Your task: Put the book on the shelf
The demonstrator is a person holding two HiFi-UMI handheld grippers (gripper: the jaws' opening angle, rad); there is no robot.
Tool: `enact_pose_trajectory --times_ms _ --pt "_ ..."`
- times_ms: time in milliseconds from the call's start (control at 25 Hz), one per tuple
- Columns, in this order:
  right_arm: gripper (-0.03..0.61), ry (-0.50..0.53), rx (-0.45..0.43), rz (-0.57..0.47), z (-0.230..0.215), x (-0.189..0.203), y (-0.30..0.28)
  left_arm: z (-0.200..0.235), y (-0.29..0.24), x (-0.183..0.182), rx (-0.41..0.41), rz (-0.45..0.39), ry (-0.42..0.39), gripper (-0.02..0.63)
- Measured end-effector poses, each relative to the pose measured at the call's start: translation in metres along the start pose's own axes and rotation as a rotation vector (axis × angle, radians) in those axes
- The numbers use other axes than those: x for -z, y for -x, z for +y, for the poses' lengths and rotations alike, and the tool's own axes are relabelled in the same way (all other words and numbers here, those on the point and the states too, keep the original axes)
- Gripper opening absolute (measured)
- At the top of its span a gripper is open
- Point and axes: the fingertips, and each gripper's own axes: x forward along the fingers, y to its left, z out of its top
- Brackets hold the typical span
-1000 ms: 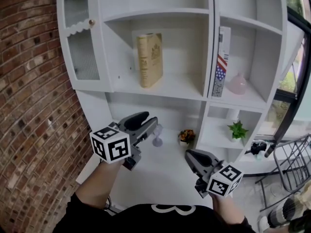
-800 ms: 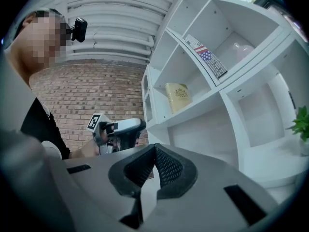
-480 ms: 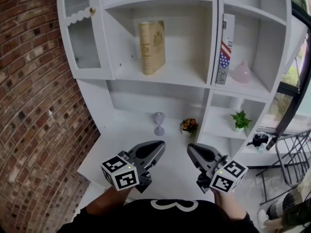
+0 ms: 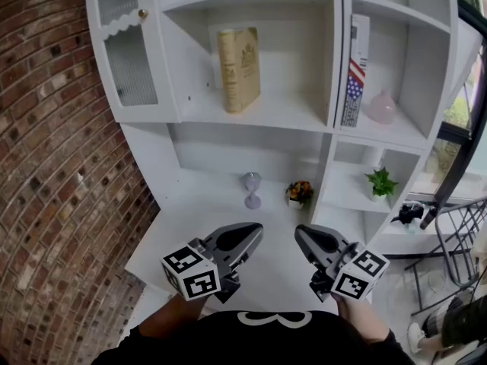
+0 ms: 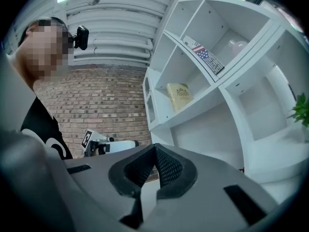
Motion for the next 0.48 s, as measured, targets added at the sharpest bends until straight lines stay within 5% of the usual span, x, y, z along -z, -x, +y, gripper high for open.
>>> enact_pose_trajectory --times_ms 480 --pt "0.009 -0.016 -0.002 0.055 -0.009 0.029 -0.011 0.022 0.003 0.023 -0.025 0.032 0.018 0.003"
